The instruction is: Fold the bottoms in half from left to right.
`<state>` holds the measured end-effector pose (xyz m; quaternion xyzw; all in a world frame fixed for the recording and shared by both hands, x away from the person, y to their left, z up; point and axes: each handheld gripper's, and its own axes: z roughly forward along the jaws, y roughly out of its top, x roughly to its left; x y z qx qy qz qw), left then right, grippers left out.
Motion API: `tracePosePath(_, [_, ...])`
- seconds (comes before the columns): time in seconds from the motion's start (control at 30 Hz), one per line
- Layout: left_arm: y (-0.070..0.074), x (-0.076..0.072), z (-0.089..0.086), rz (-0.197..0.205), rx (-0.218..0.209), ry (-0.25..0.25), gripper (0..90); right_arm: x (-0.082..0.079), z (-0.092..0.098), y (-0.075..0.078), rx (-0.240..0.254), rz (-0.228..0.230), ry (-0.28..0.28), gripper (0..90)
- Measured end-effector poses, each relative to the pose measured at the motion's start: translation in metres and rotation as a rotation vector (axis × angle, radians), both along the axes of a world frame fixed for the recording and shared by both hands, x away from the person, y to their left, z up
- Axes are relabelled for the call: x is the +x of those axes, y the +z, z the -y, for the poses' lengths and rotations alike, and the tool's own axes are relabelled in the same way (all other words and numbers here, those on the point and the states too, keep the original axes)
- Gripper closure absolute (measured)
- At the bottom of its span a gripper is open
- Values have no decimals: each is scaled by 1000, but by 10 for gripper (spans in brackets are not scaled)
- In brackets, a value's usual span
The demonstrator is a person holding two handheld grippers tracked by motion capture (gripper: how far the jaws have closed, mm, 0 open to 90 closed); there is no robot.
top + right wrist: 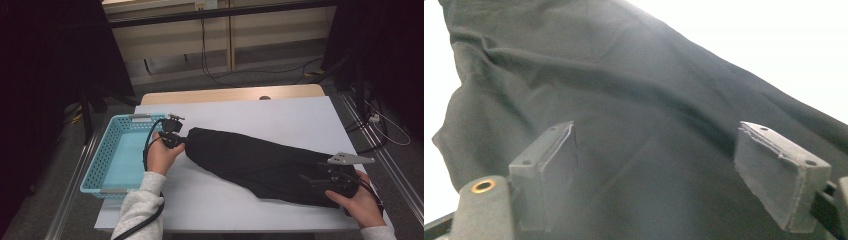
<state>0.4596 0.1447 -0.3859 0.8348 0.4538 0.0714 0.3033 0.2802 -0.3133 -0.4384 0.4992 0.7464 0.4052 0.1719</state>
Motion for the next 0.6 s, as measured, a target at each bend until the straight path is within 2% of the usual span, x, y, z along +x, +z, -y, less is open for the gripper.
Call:
tracePosePath(0.33, [11,7,-9,4,38,25,855,0,-1,1,3,9,5,151])
tracePosePath(0.6, [15,9,-17,-14,33,32,855,0,-2,1,0,20,10,140])
